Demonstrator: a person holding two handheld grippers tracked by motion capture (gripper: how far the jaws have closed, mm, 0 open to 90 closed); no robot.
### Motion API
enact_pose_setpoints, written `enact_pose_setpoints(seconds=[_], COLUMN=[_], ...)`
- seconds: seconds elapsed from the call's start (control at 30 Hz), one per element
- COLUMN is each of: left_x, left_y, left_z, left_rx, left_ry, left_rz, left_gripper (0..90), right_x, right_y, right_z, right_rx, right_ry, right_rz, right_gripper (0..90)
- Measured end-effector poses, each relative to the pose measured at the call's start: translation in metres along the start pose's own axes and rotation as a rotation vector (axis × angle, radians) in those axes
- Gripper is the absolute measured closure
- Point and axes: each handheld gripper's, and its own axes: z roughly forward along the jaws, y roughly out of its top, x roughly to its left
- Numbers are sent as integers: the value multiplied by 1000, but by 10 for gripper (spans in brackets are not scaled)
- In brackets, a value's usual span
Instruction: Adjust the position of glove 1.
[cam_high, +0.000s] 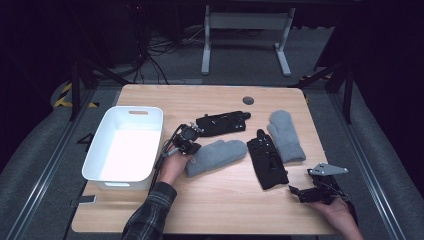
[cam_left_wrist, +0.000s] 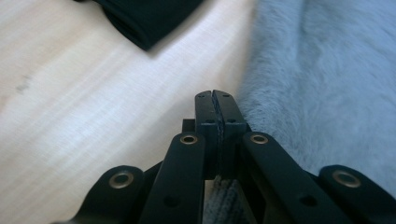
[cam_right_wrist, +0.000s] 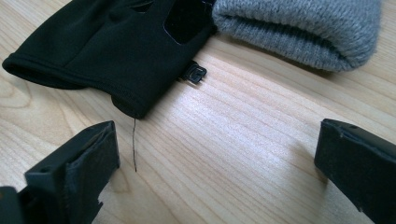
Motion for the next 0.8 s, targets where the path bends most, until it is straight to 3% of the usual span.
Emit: enact_pose_setpoints(seconds=[0.53,0.8], left_x=[-34,-55], left_y=[-27,-39], left_z=[-20,-25], left_rx=[7,-1], left_ry=[-134,-222], left_rz=[92,135], left_gripper=[899,899], right_x=[0,1], right_y=[0,0], right_z=[0,0], right_rx=[0,0], right_ry=[-1,-1], right_rz=[0,-1], right_gripper=[3,3])
